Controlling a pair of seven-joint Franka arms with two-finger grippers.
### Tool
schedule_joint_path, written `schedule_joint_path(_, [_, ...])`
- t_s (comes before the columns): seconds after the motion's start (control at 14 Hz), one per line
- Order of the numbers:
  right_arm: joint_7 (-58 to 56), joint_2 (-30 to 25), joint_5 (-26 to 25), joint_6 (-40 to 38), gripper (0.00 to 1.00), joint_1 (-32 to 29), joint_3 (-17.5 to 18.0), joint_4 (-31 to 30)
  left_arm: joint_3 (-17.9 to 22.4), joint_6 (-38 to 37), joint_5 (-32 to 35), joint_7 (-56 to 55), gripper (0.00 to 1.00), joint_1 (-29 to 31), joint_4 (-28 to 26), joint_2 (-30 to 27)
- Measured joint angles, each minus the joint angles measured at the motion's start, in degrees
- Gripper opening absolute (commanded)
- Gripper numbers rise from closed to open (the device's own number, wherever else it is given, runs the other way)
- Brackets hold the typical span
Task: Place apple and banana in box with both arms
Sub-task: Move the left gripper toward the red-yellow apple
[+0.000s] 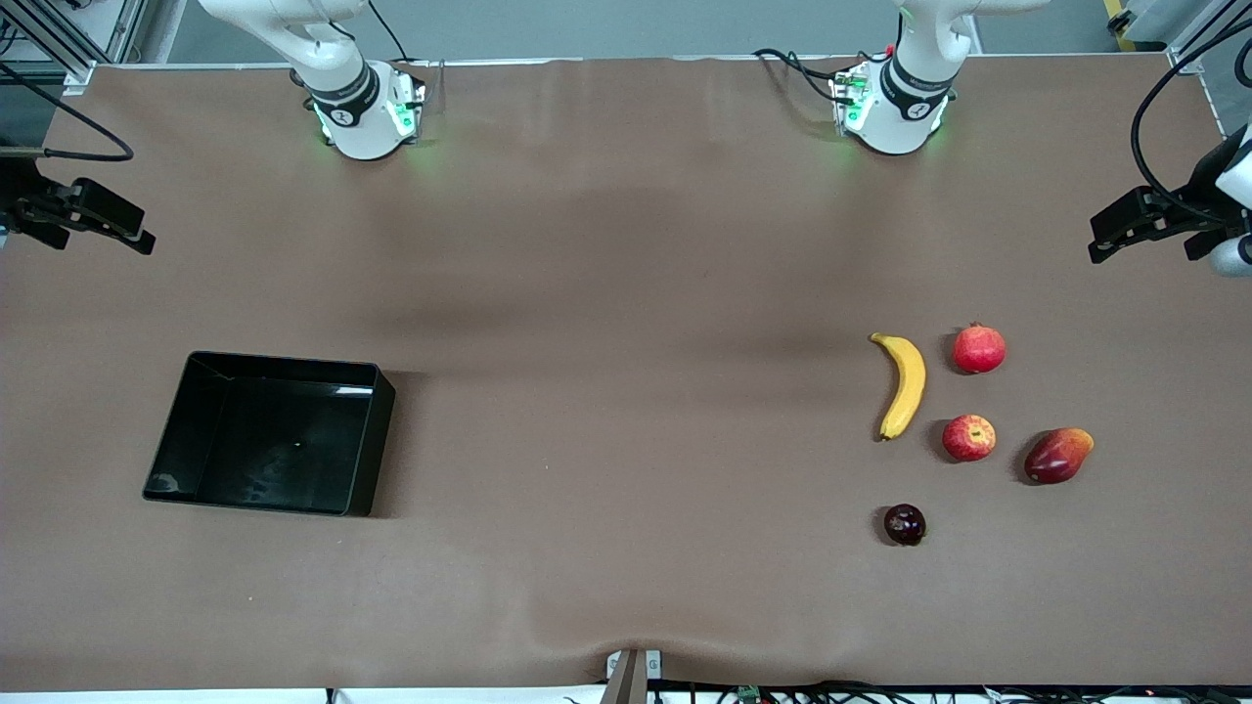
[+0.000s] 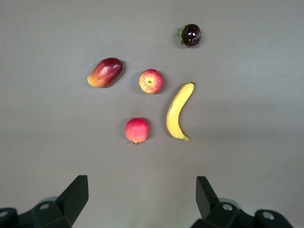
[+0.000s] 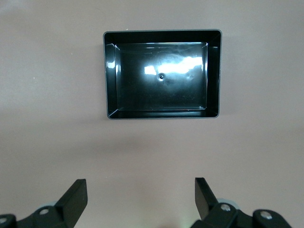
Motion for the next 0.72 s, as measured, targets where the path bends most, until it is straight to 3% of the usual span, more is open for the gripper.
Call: schedule_joint_path(0.72, [0.0,0.0,0.0,0.0,1.0,0.0,0.1,0.0,0.4,0.0,-2.3,0.1,1.0,2.2,0.0,0.7])
